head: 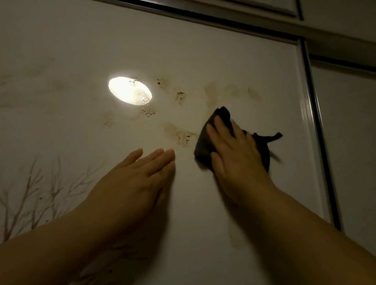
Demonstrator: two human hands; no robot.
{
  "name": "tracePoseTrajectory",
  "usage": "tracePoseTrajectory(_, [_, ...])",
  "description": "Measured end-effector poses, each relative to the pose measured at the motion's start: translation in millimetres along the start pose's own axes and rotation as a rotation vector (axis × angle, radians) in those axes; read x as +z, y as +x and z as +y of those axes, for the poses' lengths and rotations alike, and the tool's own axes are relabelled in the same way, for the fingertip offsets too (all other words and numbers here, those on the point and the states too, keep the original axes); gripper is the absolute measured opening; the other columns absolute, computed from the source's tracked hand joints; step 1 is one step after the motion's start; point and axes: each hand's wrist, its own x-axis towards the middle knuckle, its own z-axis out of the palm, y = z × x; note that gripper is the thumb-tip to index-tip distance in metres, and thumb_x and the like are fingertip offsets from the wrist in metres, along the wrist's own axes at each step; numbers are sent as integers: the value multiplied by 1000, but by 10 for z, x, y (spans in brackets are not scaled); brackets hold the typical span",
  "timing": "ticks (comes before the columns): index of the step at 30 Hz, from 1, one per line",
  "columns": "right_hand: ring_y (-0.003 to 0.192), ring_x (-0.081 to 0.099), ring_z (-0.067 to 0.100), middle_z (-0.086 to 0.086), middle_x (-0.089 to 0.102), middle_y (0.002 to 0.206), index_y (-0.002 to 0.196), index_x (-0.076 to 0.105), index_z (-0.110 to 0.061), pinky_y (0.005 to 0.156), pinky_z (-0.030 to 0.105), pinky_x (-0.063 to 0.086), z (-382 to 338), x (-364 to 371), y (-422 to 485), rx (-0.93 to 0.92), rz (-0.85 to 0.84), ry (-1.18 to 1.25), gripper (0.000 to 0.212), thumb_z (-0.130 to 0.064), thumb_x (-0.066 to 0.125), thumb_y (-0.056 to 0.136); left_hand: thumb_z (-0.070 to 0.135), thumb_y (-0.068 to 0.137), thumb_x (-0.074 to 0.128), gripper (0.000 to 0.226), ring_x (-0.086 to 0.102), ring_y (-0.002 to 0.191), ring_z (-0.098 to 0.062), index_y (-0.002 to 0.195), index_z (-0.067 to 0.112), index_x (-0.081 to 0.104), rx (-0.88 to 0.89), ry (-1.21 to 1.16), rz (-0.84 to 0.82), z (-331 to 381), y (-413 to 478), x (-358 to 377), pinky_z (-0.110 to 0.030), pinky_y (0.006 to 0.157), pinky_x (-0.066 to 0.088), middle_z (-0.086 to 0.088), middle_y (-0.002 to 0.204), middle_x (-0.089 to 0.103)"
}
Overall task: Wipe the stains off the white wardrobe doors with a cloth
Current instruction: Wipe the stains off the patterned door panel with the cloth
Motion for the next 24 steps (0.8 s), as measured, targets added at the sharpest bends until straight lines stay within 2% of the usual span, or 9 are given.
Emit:
tracePoseTrajectory(3, [143, 0, 19, -9, -3, 155, 148, 12, -28, 113, 39, -2, 314, -77, -220, 75, -37, 17, 58, -34, 21, 91, 27, 83, 31, 51, 56, 111, -32, 117, 4, 62, -6, -17, -3, 14, 18, -25, -57, 93, 26, -14, 127, 56])
tracePoseTrajectory(5, [143, 1, 23, -2, 0, 158, 148, 13, -23, 113, 45, 1, 437, -144, -78, 221, -34, 28, 53, -27, 24, 97, 26, 83, 31, 51, 57, 111, -33, 116, 4, 63, -14, -31, -4, 27, 21, -29, -56, 94, 28, -15, 127, 56])
tracePoseTrajectory(7, [142, 1, 28, 1, -1, 158, 148, 13, -21, 114, 51, 5, 302, -163, 133, 288, -15, 34, 52, -23, 27, 98, 27, 83, 31, 52, 56, 113, -32, 118, 4, 62, -15, -37, -6, 25, 7, -23, -55, 95, 29, -14, 129, 55])
tracePoseTrajectory(9, [142, 0, 28, 0, -2, 158, 148, 11, -24, 113, 53, 5, 3, -117, 199, 238, -28, 36, 53, -24, 28, 97, 28, 83, 31, 52, 54, 115, -31, 119, 5, 61, -23, -44, -11, 20, -4, -18, -54, 97, 25, -13, 130, 53])
tracePoseTrajectory(12, [142, -9, 21, -6, -7, 157, 148, 5, -32, 112, 45, -3, -371, 72, -188, 105, -33, 36, 56, -33, 27, 97, 29, 84, 31, 52, 52, 117, -31, 123, 7, 58, -22, -48, -18, 1, -9, -14, -55, 97, 22, -12, 132, 52])
tracePoseTrajectory(16, [142, -9, 15, -10, -4, 156, 147, 7, -34, 112, 41, -7, -265, 170, -951, 24, -81, 14, 58, -41, 17, 90, 29, 84, 28, 54, 52, 117, -32, 124, 5, 56, -5, -39, -26, -18, -24, 3, -55, 97, 22, -14, 132, 51])
tracePoseTrajectory(18, [142, -5, 16, -9, -1, 155, 146, 7, -33, 113, 44, -2, 13, 106, -1073, 85, -85, 24, 58, -41, 16, 89, 29, 83, 28, 55, 53, 115, -34, 122, 3, 57, 8, -43, -28, -20, -16, -2, -54, 96, 24, -15, 131, 52])
tracePoseTrajectory(21, [143, -1, 24, -3, 0, 157, 147, 10, -28, 112, 48, 4, 351, -3, -907, 284, -76, 5, 54, -36, 20, 95, 28, 82, 28, 56, 54, 113, -36, 120, 1, 58, 13, -44, -41, -21, -4, -26, -55, 95, 27, -17, 130, 53])
tracePoseTrajectory(24, [142, -2, 28, 1, -5, 158, 149, 7, -23, 112, 52, 5, 271, -17, -621, 435, -56, -23, 54, -27, 28, 99, 28, 81, 28, 57, 55, 112, -36, 118, -1, 60, 4, -36, -41, 25, 7, -42, -56, 97, 27, -19, 128, 54])
